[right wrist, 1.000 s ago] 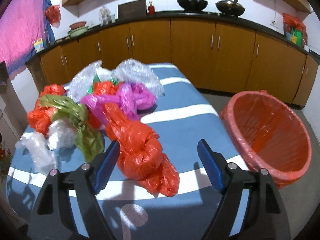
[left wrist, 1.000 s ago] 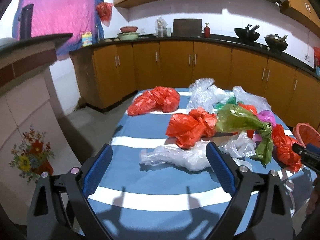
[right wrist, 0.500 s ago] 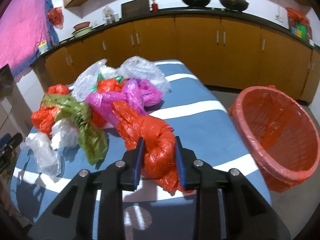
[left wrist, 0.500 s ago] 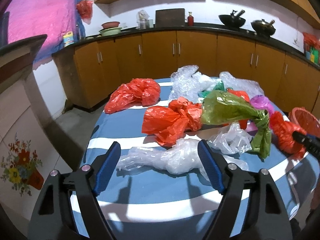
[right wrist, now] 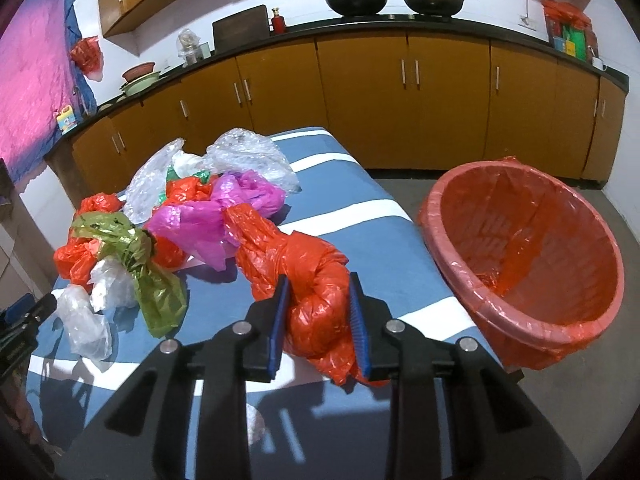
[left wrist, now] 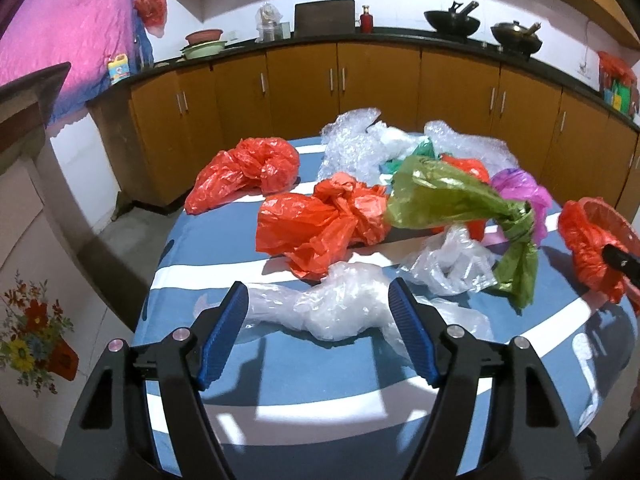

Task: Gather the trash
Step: 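Lift the red bag with the right tool while the left tool grasps the clear bag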

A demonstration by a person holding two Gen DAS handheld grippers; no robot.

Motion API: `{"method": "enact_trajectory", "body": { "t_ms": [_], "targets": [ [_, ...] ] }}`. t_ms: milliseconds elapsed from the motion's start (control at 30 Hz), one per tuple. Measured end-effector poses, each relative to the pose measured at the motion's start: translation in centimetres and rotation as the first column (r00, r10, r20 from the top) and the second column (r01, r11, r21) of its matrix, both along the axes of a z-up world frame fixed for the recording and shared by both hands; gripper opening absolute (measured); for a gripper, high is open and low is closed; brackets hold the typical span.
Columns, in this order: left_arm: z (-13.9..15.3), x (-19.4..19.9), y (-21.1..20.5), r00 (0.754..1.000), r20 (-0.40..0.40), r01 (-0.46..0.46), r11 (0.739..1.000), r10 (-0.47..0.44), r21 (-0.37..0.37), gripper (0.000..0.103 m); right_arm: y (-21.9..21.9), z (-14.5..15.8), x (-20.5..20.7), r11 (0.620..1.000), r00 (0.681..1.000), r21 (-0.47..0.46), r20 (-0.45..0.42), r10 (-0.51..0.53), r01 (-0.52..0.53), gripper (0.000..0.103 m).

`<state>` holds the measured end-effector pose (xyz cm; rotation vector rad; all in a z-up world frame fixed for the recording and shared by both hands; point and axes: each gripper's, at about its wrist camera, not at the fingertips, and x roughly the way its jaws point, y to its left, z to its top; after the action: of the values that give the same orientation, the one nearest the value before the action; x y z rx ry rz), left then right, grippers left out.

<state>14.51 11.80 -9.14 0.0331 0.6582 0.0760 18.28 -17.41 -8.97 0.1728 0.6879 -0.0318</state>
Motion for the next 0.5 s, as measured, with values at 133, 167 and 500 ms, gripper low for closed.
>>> {"method": "enact_trajectory", "body": {
  "t_ms": [133, 167, 500],
  "targets": [
    [-0.2, 0.8, 0.6, 1.000, -0.013, 0.010, 1.000, -0.010, 0.021, 0.072, -0.5, 0.1, -0.5, 1.000, 1.000, 0.006, 0.013, -0.005, 0.005, 0.029],
    [-0.4, 1.0, 0.7, 0.999, -0.025, 0.020, 1.000, -0.020, 0.022, 0.072, -0.5, 0.1, -0.5, 1.000, 1.000, 0.006, 0.010, -0.008, 0.008, 0.029],
    [-3.0, 2.1, 0.9, 0.985, -0.133, 0.106, 0.993, -0.112, -0.053, 0.030, -0.4, 0.2, -0.7, 1.000, 1.000, 0.007, 0.006, -0.013, 0.013, 0.029]
  ]
}}
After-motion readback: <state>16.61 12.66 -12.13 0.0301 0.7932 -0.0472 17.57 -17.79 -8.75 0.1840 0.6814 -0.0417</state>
